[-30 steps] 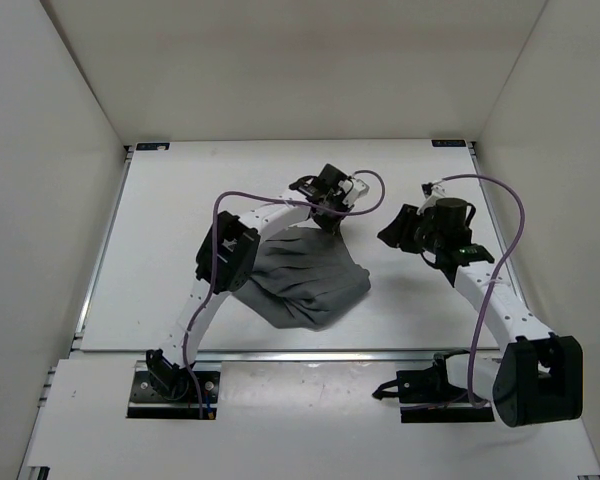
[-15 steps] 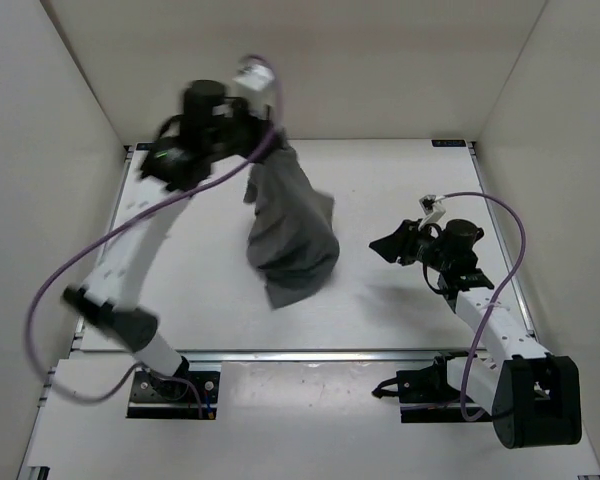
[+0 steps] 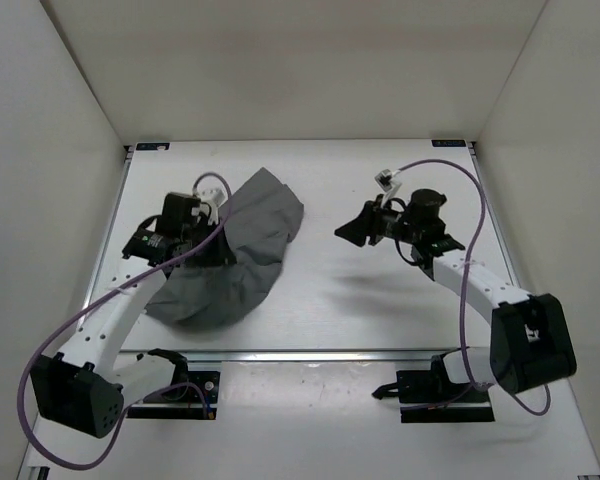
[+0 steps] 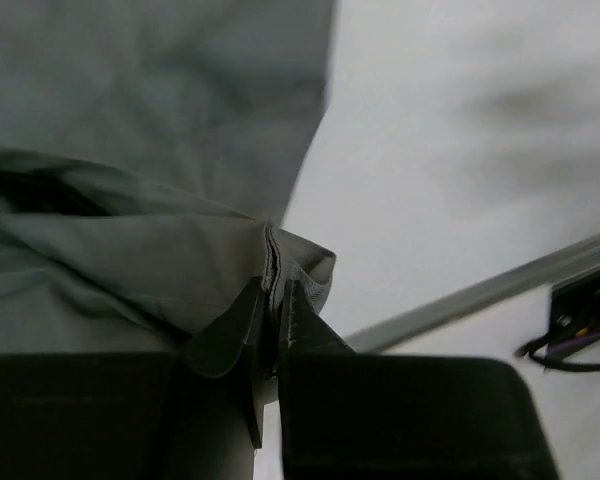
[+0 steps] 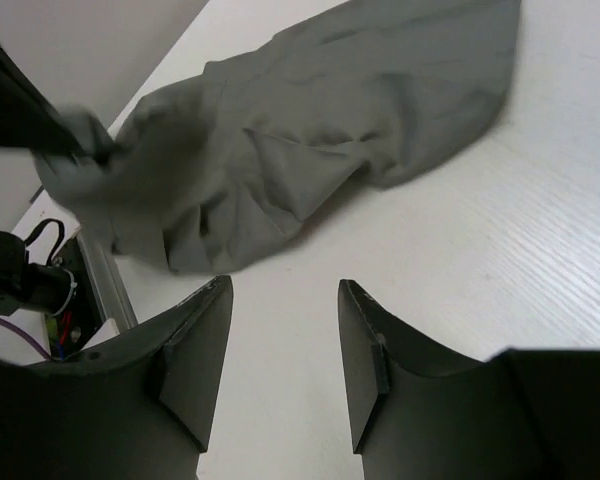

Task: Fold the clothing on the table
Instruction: Flatten the skirt out

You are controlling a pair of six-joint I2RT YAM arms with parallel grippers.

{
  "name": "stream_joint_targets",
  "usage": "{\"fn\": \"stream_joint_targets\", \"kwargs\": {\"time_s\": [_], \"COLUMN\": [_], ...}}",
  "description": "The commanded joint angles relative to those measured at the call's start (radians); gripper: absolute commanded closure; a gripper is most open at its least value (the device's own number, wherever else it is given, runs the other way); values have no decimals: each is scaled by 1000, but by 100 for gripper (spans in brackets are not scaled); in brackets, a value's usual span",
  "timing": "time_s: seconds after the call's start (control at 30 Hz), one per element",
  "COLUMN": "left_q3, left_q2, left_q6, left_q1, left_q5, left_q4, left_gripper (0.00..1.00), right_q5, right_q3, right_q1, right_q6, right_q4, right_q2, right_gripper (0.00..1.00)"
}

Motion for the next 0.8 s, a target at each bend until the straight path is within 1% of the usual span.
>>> {"fn": "stream_joint_targets", "kwargs": {"time_s": [0.0, 0.03, 0.1, 0.13, 0.17, 0.2, 0.23, 0.27, 0.3, 0.33, 0.37, 0.4, 0.43, 0.47, 0.5, 0.57, 0.6, 0.63, 0.67, 0.7, 0.77], "left_q3": [-93, -118, -139, -153, -167, -176, -200, -214, -236, -248, -260, -274, -280, -294, -312, -323, -331, -337, -330, -331, -330], "left_q2": [-98, -117, -131, -147, -153, -164, -176, -192, -209, -219, -233, -252, -259, -273, -284, -299, -304, -307, -307, -304, -302], "left_q6": [-80, -83, -86, -87, -93, -101, -107, -118, -127, -127, -124, -141, -142, -155, -164, -172, -170, -169, -169, -163, -155], "left_q1": [25, 48, 56, 50, 58, 42, 39, 42, 54, 51, 56, 55, 61, 52, 50, 56, 56, 65, 61, 59, 64], "left_q5": [-48, -34, -46, -43, -51, -43, -37, -34, -20, -9, -3, -6, 0, -8, 0, -6, 6, -3, -6, -9, -12], "left_q4": [-64, -63, -80, -81, -84, -78, -75, -76, -72, -73, -76, -84, -80, -77, -81, -69, -64, -76, -70, -75, -75], "left_gripper": [100, 100, 100, 100, 100, 100, 100, 100, 100, 100, 100, 100, 100, 100, 100, 100, 100, 100, 100, 100, 100], "right_q5": [10, 16, 55, 68, 91, 108, 124, 136, 142, 142, 156, 168, 183, 200, 228, 257, 295, 317, 343, 352, 349], "right_q3": [133, 185, 270, 340, 377, 481, 591, 709, 767, 883, 1005, 1063, 1168, 1266, 1313, 1497, 1584, 1629, 1696, 1721, 1693], "right_q1": [79, 118, 169, 201, 242, 251, 276, 284, 294, 310, 325, 337, 344, 353, 362, 380, 391, 399, 408, 413, 426], "right_q6": [-78, -100, -124, -146, -176, -191, -211, -243, -265, -277, -298, -324, -337, -381, -410, -458, -470, -495, -516, -533, -556], "right_q4": [-31, -58, -89, -120, -170, -195, -257, -317, -379, -405, -477, -528, -560, -615, -653, -743, -804, -836, -894, -917, -910], "right_q2": [102, 130, 264, 344, 387, 476, 574, 620, 709, 792, 835, 904, 970, 1000, 1056, 1150, 1197, 1246, 1267, 1296, 1304], "right_gripper": [57, 57, 55, 56, 56, 56, 57, 58, 58, 58, 57, 52, 49, 38, 33, 31, 28, 26, 22, 17, 13]}}
